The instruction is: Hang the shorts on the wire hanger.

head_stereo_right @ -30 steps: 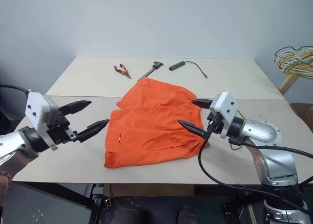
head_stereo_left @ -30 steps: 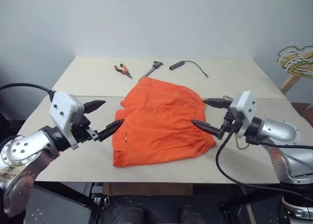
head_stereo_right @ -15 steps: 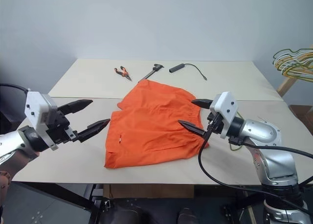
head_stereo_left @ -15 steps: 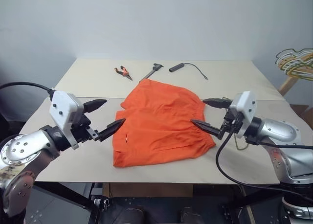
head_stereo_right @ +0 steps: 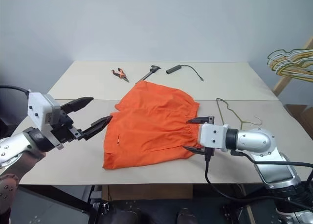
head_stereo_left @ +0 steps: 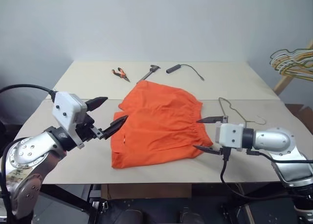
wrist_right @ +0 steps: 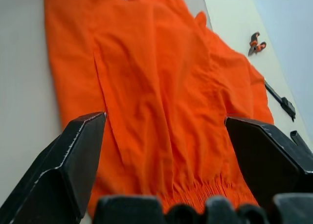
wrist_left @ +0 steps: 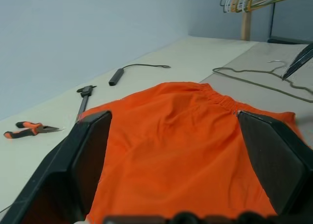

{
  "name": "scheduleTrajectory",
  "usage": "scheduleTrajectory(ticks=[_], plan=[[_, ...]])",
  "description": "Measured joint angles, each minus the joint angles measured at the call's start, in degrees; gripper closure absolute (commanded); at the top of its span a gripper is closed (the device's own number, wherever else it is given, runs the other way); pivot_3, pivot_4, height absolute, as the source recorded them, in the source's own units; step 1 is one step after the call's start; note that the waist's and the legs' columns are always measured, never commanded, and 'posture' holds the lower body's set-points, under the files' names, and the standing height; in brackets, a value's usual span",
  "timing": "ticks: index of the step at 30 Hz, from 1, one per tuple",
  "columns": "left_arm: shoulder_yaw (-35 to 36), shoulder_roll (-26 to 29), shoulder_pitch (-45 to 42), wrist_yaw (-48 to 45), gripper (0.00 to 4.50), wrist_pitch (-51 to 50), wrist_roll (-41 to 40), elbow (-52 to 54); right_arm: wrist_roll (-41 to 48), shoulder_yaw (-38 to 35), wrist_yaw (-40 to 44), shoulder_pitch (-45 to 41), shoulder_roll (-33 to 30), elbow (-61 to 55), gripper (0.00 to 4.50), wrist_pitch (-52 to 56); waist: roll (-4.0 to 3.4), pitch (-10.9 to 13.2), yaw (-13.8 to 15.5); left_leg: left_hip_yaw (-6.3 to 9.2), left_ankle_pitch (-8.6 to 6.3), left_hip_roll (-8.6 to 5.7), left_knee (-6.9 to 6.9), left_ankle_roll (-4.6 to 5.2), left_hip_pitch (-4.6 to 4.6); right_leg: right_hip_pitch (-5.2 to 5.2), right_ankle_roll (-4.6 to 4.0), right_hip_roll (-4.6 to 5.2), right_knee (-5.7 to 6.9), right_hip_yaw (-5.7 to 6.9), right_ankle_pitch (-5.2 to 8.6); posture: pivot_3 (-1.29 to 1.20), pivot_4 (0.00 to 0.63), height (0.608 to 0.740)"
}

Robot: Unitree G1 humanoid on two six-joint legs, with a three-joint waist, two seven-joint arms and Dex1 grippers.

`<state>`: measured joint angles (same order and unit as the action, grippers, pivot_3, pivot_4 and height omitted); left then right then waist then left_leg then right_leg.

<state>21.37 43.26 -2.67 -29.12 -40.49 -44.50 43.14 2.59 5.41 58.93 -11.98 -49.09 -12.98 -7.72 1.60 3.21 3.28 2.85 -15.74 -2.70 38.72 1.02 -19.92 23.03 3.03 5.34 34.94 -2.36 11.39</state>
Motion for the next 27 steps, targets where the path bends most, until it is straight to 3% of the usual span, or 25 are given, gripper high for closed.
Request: scheduleTrajectory(ticks=[4,8,11,22,27], plan=[[-0.6,1.6,-0.5,-2.0,0.05,0.0,-0.7,-0.7,-8.4,5.5,1.8,-0.2,-3.9,4.8,0.0,-9.8,0.0,0.0,-0.9,-0.01,-0.02,0.05,0.0,0.0,0.05,0.0,-0.05,-0.04,0.03,0.0,0.07,0.09,0.026,0.74],[-0.9,1.7,-0.6,-2.7,0.05,0.0,-0.7,-1.3,-16.3,7.8,-1.7,-1.8,-3.2,10.0,0.0,-13.9,0.01,0.0,-1.3,0.07,-0.04,0.11,0.0,-0.02,0.06,0.02,-0.09,-0.08,0.04,-0.04,0.07,0.09,0.025,0.74],[-1.2,1.7,-0.4,-3.1,0.0,0.0,-0.7,-1.3,-22.5,10.0,-6.2,-5.0,-0.8,14.9,0.57,-14.9,0.0,0.0,-1.6,0.07,-0.03,0.13,0.0,-0.03,0.11,0.01,-0.11,-0.1,0.07,-0.05,0.07,0.09,0.021,0.74],[-2.2,4.9,2.8,-6.1,0.0,0.4,1.2,-1.1,-31.8,14.6,-14.1,-9.6,1.6,25.0,4.46,-20.5,-0.01,0.0,-1.4,0.12,-0.05,0.13,-0.01,-0.03,0.12,0.01,-0.15,-0.09,0.07,-0.07,0.1,0.1,0.027,0.74],[-5.4,12.2,9.4,-14.1,0.0,3.8,7.6,-1.2,-32.1,14.6,-14.4,-9.8,1.8,25.0,4.46,-20.5,-0.03,0.0,-1.7,0.05,-0.07,0.15,-0.02,0.0,0.12,0.01,-0.19,-0.11,0.05,-0.07,0.14,0.09,0.031,0.74]])
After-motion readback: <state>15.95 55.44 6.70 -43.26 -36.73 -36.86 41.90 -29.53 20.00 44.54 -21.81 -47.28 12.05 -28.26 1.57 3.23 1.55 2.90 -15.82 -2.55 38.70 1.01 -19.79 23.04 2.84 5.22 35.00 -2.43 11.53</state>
